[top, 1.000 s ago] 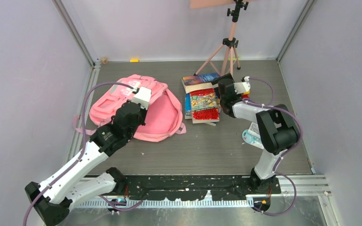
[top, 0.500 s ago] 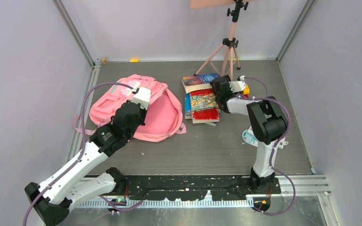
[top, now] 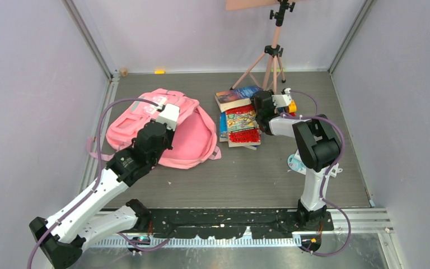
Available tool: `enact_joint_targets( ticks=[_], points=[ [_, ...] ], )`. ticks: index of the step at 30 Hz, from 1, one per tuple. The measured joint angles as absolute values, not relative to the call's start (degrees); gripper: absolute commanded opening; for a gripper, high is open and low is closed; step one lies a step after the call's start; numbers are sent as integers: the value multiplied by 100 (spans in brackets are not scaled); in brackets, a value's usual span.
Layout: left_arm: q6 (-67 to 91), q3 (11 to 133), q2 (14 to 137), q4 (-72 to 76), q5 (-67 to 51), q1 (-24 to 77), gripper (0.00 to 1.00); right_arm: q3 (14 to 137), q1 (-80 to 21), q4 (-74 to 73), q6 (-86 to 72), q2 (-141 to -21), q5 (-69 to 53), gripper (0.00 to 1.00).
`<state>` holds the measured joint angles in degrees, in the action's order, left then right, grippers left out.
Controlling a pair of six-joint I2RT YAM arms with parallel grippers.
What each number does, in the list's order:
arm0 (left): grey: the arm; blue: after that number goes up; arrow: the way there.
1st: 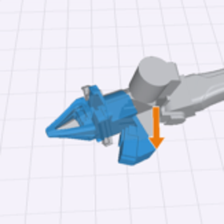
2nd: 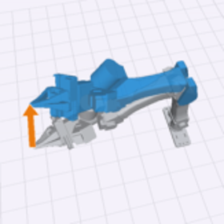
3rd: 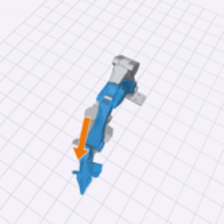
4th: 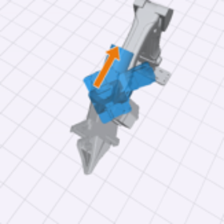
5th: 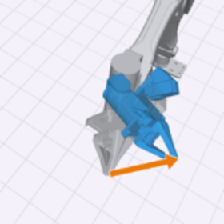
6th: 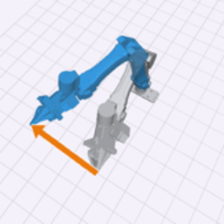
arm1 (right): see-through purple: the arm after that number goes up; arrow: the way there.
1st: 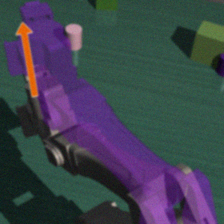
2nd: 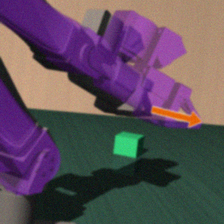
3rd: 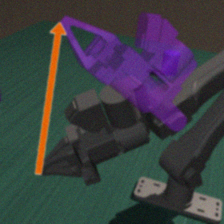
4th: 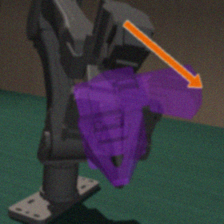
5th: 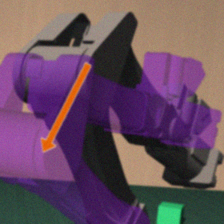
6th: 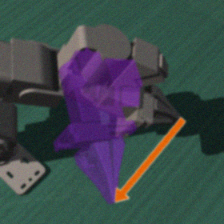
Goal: Pack the student bag
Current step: Pick up the book from the center of the board, then place the book in the student bag.
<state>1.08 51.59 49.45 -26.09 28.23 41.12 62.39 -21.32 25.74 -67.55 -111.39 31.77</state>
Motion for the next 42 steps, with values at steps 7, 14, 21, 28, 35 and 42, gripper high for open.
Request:
enact_joint_targets(
  ticks=[7,14,21,28,35,42],
  points=[
    [106,5159,4936,-2609,2821,4112,0,5918,-2132,3288,-6506,-11135,3061,0],
    [106,5151,4923,-2609,2818,4112,0,5819,-2165,3459,-5988,-10680,2751,1],
    [106,5148,4921,-2606,2821,4112,0,5542,-2241,3404,-5406,-9653,2416,1],
    [106,5120,4908,-2600,2799,4112,0,4910,-2215,3039,-5131,-8444,2119,1],
    [119,5118,4910,-2600,2751,4104,0,4840,-2213,1323,-4711,-6849,1328,1],
    [207,5118,4941,-2606,2580,4058,0,4696,-2296,445,-5144,-5723,757,0]
  ],
)
